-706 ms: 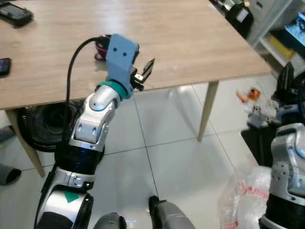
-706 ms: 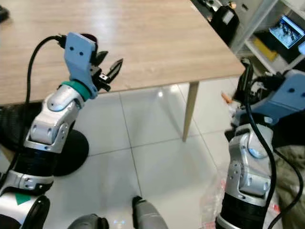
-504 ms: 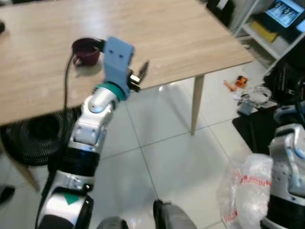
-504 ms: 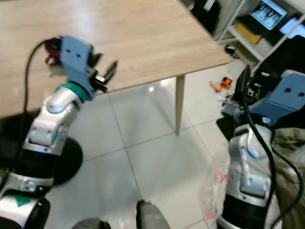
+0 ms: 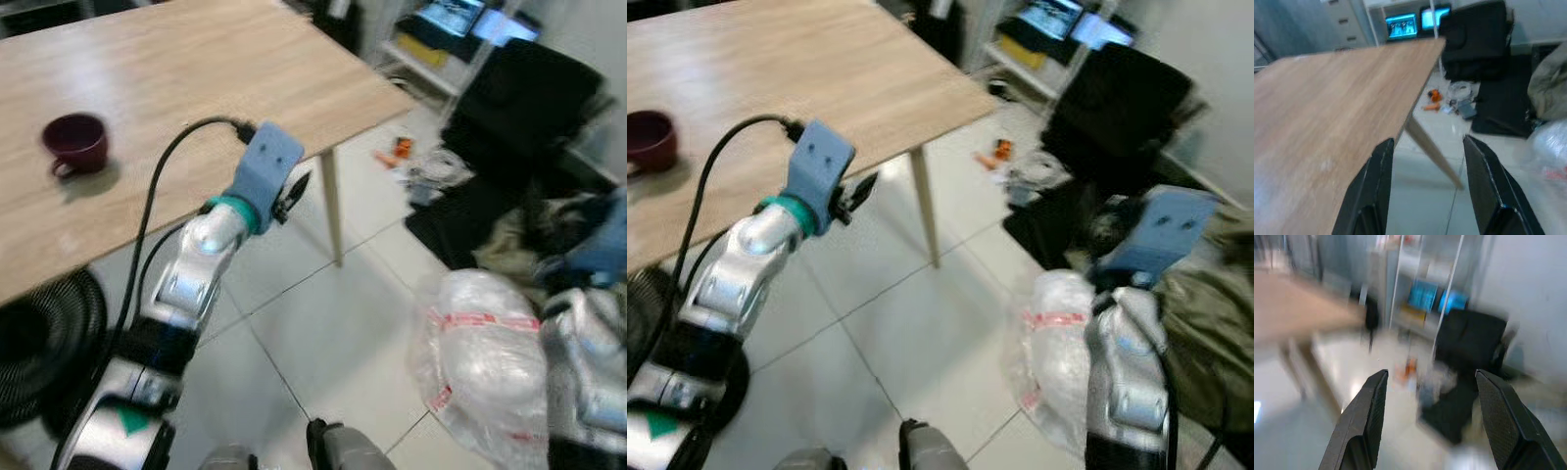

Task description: Setting the table

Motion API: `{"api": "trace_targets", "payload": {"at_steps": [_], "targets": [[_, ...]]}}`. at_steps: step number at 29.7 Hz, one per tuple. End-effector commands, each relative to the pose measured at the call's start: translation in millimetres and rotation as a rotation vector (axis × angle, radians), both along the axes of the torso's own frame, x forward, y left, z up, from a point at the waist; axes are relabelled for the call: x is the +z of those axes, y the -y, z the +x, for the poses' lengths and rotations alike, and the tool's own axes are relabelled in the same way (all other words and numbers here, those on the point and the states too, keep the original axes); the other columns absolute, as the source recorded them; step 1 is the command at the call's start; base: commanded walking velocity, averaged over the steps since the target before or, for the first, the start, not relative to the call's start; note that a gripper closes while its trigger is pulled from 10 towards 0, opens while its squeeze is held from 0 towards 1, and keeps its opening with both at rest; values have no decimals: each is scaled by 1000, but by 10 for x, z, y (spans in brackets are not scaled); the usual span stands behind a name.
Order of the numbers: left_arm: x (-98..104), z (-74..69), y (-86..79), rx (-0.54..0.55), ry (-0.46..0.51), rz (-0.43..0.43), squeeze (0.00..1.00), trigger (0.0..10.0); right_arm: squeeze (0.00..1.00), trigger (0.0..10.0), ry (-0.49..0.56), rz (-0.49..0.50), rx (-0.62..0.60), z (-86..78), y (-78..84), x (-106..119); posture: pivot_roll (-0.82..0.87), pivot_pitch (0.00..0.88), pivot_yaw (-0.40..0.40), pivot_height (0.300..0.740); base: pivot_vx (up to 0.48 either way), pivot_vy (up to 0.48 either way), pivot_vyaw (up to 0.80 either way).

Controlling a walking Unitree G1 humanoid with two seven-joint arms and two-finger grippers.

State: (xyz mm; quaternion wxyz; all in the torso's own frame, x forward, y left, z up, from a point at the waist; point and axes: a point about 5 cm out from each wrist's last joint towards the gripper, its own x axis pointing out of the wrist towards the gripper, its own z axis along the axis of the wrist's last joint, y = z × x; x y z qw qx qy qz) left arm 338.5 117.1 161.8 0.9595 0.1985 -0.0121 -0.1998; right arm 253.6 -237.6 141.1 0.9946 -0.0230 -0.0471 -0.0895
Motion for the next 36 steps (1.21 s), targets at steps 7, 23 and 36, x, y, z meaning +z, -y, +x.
{"api": "trace_targets", "payload": {"at_steps": [7, 23, 36], "targets": [[-516, -301, -298, 80, -121, 62, 0, 10000, 0, 10000, -141, 31, 128, -12, -257, -437, 115, 42, -26, 740, 0, 0, -800], [-641, -196, -377, 163, -152, -19, 0, 10000, 0, 10000, -163, 43, 129, 13, -322, -596, 108, 33, -28, 740, 0, 0, -800], [-555, -127, -232, 72, -132, -51, 0, 10000, 0, 10000, -156, 84, -46, -72, -9, -648, 85, 37, 0, 740, 0, 0, -800]]}}
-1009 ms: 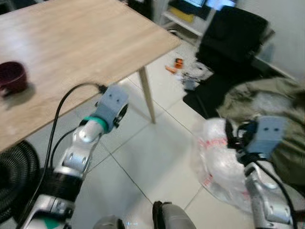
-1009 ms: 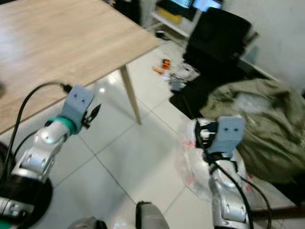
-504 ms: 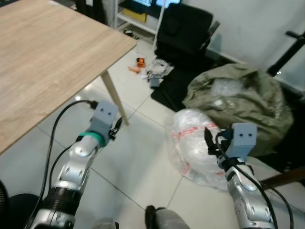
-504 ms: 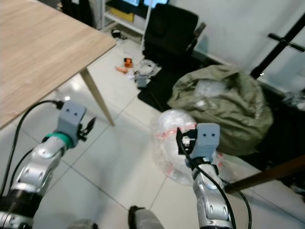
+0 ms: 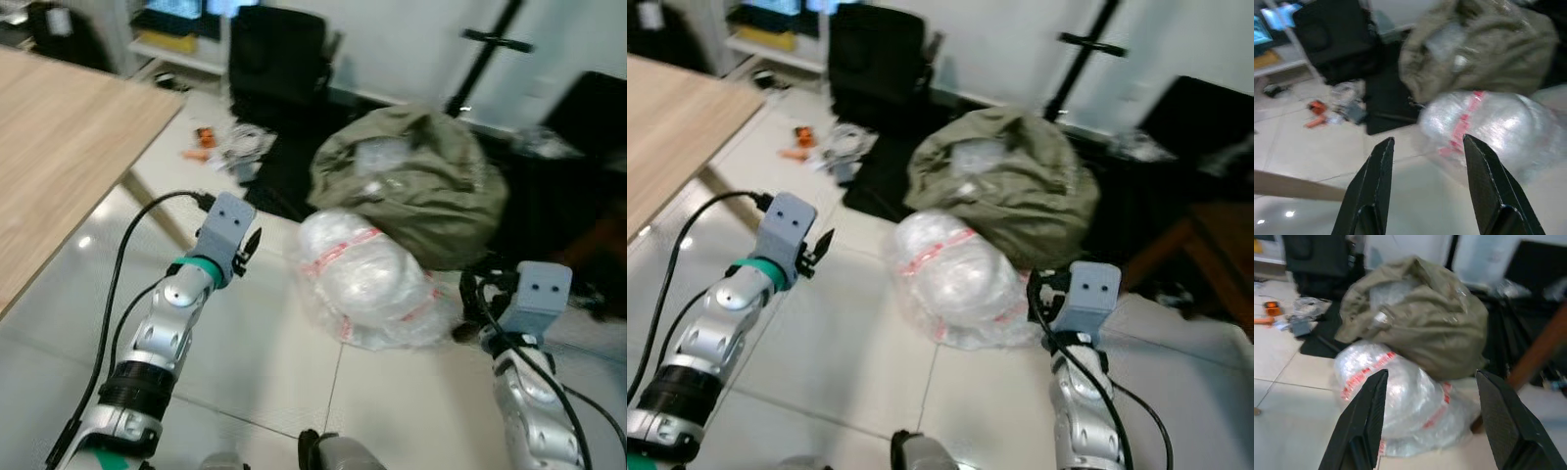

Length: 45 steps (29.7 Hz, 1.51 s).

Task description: Setting the table

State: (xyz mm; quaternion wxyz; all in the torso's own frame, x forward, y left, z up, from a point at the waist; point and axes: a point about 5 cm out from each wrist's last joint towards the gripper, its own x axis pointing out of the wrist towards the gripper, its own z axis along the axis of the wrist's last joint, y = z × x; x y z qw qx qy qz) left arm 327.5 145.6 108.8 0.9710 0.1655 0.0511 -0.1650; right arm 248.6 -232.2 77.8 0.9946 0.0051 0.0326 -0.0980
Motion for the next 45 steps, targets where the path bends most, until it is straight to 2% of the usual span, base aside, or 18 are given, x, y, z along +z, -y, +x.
{"api": "trace_targets", "payload": {"at_steps": [1, 5, 10, 12, 13, 14, 15, 17, 24, 38, 45], "targets": [[-25, -17, 52, -24, -10, -9, 0, 10000, 0, 10000, -3, 10, -29, -22, 44, -15, 85, 37, 0, 740, 0, 0, -800], [-60, -24, 93, -61, -27, -27, 0, 10000, 0, 10000, -29, 3, -46, -40, 51, -78, 80, 37, 8, 740, 0, 0, -800], [-171, -38, 66, -45, -78, -48, 0, 10000, 0, 10000, -77, 0, -53, -86, 57, -188, 79, 36, 9, 740, 0, 0, -800], [-350, -83, 45, -51, -175, -90, 0, 10000, 0, 10000, -159, 6, -76, -177, 87, -386, 75, 33, 10, 740, 0, 0, 0], [-350, -83, 45, -51, -175, -90, 0, 10000, 0, 10000, -159, 6, -76, -177, 87, -386, 75, 33, 10, 740, 0, 0, 0], [-555, -136, -13, -31, -264, -88, 0, 10000, 0, 10000, -265, 49, -96, -301, 91, -637, 71, 23, 19, 740, 0, 0, 0], [-555, -136, -13, -31, -264, -88, 0, 10000, 0, 10000, -265, 49, -96, -301, 91, -637, 71, 23, 19, 740, 0, 0, 0], [-680, -189, -60, -29, -321, -71, 0, 10000, 0, 10000, -314, 51, -110, -395, 78, -765, 68, 23, 21, 740, 0, 0, -800], [-690, -197, -74, -38, -323, -65, 0, 10000, 0, 10000, -297, 68, -135, -447, 58, -780, 62, 25, 31, 740, 0, 0, -800], [-630, -116, -16, -67, -284, -82, 0, 10000, 0, 10000, -242, 47, -144, -361, 133, -694, 58, 22, 29, 740, 0, 0, -800], [-575, -93, 14, -81, -256, -92, 0, 10000, 0, 10000, -178, 10, -137, -285, 156, -545, 58, 22, 29, 740, 0, 0, -800]]}}
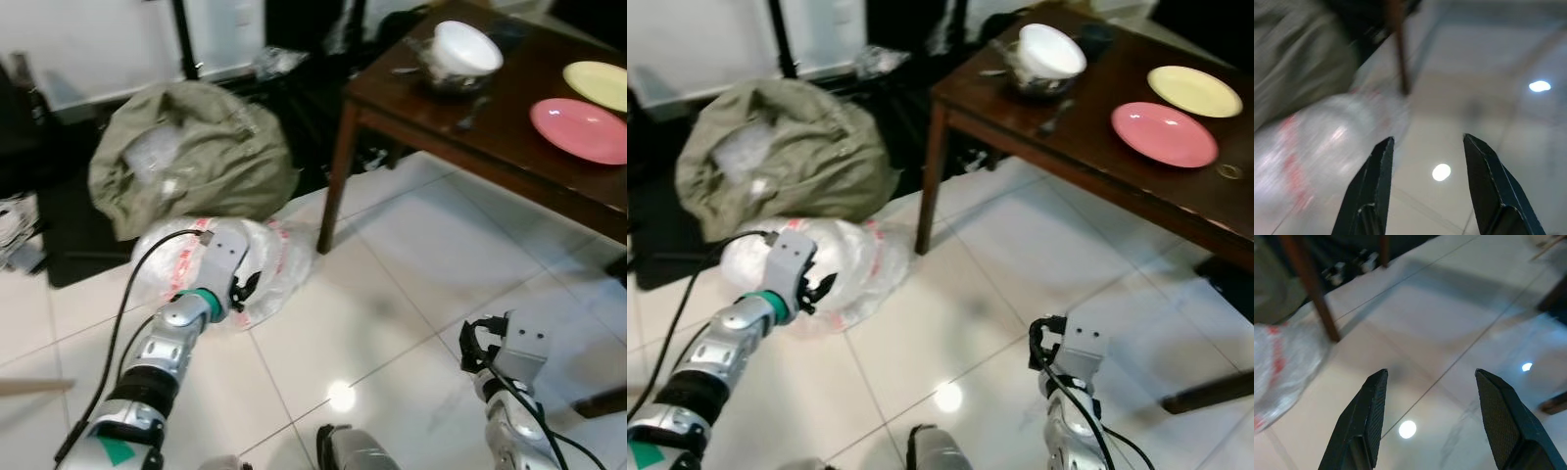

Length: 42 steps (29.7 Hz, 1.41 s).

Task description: Setting the table

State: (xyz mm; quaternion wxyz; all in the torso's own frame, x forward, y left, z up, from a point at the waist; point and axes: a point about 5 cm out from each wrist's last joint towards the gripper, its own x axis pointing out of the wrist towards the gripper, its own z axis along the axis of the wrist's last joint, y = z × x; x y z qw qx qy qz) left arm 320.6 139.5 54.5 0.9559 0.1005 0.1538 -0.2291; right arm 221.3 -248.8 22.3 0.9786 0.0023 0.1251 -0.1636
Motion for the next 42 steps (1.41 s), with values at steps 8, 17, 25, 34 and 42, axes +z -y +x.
{"api": "trace_targets", "payload": {"at_steps": [8, 17, 25, 34, 42], "targets": [[75, 48, -17, 2, 35, -9, 0, 10000, 0, 10000, 106, -31, 1, 112, 11, 254, 53, 14, 27, 740, 0, 0, -800], [283, 154, 31, 4, 117, -58, 0, 10000, 0, 10000, 221, -48, 5, 235, 19, 551, 52, 14, 27, 740, 0, 0, -800], [440, 205, 64, -7, 184, -83, 0, 10000, 0, 10000, 260, -37, 1, 248, 11, 650, 49, 19, 27, 740, 0, 0, -800], [734, 308, 156, 3, 352, -94, 0, 10000, 0, 10000, 336, -44, 34, 302, -59, 825, 47, 20, 26, 740, 229, 0, -178], [802, 310, 225, -17, 376, -108, 0, 10000, 0, 10000, 331, -33, 29, 295, -67, 830, 44, 25, 26, 740, 480, 0, 0]]}}
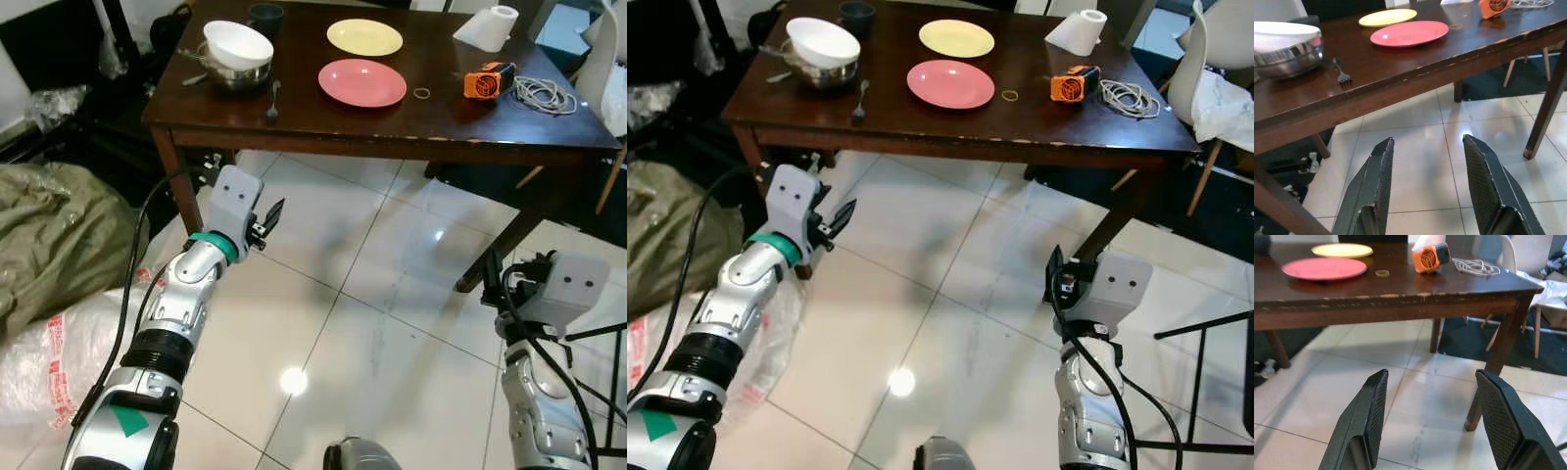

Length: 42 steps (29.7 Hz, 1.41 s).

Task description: Setting the table

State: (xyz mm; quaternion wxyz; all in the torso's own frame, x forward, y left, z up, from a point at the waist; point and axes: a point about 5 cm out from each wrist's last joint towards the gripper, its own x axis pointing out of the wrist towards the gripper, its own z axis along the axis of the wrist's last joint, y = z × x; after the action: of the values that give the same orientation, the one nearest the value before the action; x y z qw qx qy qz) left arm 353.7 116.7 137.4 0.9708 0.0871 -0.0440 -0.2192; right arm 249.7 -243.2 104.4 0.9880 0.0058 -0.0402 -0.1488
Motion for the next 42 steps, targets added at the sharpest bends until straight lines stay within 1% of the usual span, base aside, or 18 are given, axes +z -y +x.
{"api": "trace_targets", "payload": {"at_steps": [1, 19, 29, 35, 39, 42], "targets": [[-27, -21, -3, -6, -5, 10, 0, 10000, 0, 10000, 2, 11, 0, 11, -11, 8, 44, 25, 26, 740, 480, 0, 0], [-13, -37, 31, -20, 11, 9, 0, 10000, 0, 10000, -13, 16, -14, -18, 21, -13, 44, 29, 25, 740, 471, 0, 0], [3, -57, 81, -45, 29, 19, 0, 10000, 0, 10000, -16, 18, -15, -15, 24, -16, 44, 28, 24, 740, 438, 0, 0], [4, -59, 86, -47, 29, 18, 0, 10000, 0, 10000, -17, 18, -15, -14, 26, -16, 44, 28, 24, 740, 412, -242, 0], [6, -60, 87, -46, 28, 16, 0, 10000, 0, 10000, -18, 17, -14, -14, 28, -16, 43, 26, 23, 740, 425, 0, 0], [10, -55, 81, -38, 21, -3, 0, 10000, 0, 10000, -18, 16, -13, -12, 28, -15, 44, 27, 23, 740, 203, 0, 0]]}}
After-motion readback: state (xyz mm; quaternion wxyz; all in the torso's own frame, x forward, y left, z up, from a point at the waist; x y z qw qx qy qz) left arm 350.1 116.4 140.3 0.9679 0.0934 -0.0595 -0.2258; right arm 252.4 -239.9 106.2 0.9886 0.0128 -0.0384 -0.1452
